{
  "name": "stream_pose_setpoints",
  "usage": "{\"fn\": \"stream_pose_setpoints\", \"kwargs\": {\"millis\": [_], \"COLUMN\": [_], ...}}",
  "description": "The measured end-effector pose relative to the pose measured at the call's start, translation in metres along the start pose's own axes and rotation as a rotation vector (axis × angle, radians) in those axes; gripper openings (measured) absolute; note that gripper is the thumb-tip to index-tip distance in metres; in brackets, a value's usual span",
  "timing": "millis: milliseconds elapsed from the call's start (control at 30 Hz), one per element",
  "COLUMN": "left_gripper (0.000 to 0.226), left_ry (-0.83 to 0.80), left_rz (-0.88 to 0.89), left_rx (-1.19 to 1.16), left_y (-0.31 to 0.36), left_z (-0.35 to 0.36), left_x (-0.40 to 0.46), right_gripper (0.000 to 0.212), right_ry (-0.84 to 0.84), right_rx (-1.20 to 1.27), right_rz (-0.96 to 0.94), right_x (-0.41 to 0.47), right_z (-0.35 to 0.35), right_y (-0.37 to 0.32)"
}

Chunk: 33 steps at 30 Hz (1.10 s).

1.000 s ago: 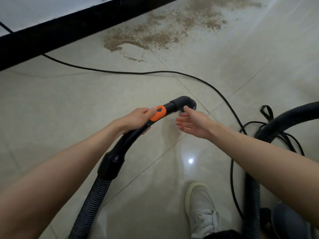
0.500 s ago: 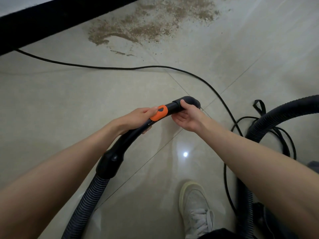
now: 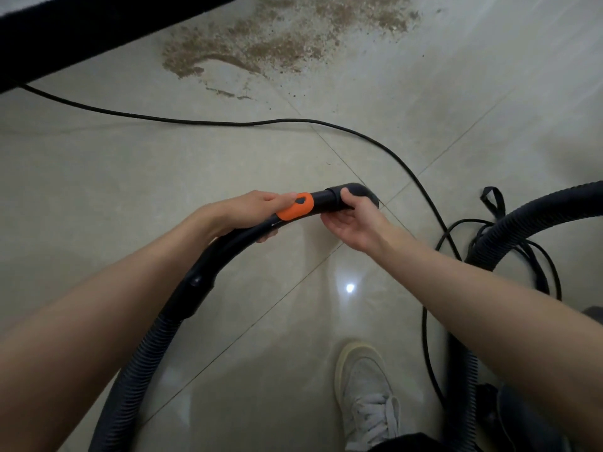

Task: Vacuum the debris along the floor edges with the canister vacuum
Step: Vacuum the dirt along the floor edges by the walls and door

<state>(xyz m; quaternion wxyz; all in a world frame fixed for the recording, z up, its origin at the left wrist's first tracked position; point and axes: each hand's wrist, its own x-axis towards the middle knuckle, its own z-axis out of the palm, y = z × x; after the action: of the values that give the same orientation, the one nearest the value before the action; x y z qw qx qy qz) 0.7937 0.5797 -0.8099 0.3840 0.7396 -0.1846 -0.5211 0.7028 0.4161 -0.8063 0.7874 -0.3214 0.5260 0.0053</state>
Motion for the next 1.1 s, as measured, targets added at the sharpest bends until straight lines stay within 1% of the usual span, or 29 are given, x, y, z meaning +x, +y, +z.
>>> {"fn": "stream_pose_setpoints", "kwargs": {"millis": [100,200,367,467,600,700,800,867,967,1100], "left_gripper": [0.043,0.041,0.04,0.041,0.041,0.042,0.042,0.041,0.042,0.043], "left_ry": [-0.04,-0.046,0.003,0.087,0.238,0.363,0.443,0.422,0.332,0.129], "left_rz": [-0.068,-0.104,-0.089,-0.022,0.075,0.11,0.086,0.077,0.053,-0.114], "left_rx": [-0.018,-0.044,-0.044,-0.011,-0.003,0.035,0.125,0.09,0.024,-0.047], "left_y": [-0.016,-0.026,-0.029,-0.028,-0.015,-0.002,0.003,-0.002,-0.017,-0.036], "left_z": [-0.006,-0.01,-0.012,-0.009,-0.012,-0.016,-0.023,-0.029,-0.038,-0.055], "left_x": [-0.016,-0.031,-0.035,-0.029,-0.007,0.011,0.018,0.013,-0.004,-0.033], "right_gripper": [0.027,0.035,0.036,0.033,0.017,0.018,0.019,0.021,0.025,0.022], "right_ry": [-0.018,-0.05,-0.083,-0.112,-0.122,-0.131,-0.145,-0.16,-0.181,-0.207], "right_rx": [0.01,-0.011,-0.019,-0.04,0.033,0.055,0.06,0.044,-0.04,-0.132], "right_rz": [0.026,0.049,0.054,0.044,-0.013,-0.039,-0.02,0.0,0.051,0.169], "right_x": [-0.006,-0.009,-0.005,0.002,0.019,0.035,0.044,0.046,0.04,0.017], "right_z": [0.0,0.002,0.008,0.015,0.035,0.052,0.065,0.069,0.066,0.05], "right_y": [0.022,0.035,0.034,0.023,0.003,-0.017,-0.024,-0.019,-0.005,0.021]}}
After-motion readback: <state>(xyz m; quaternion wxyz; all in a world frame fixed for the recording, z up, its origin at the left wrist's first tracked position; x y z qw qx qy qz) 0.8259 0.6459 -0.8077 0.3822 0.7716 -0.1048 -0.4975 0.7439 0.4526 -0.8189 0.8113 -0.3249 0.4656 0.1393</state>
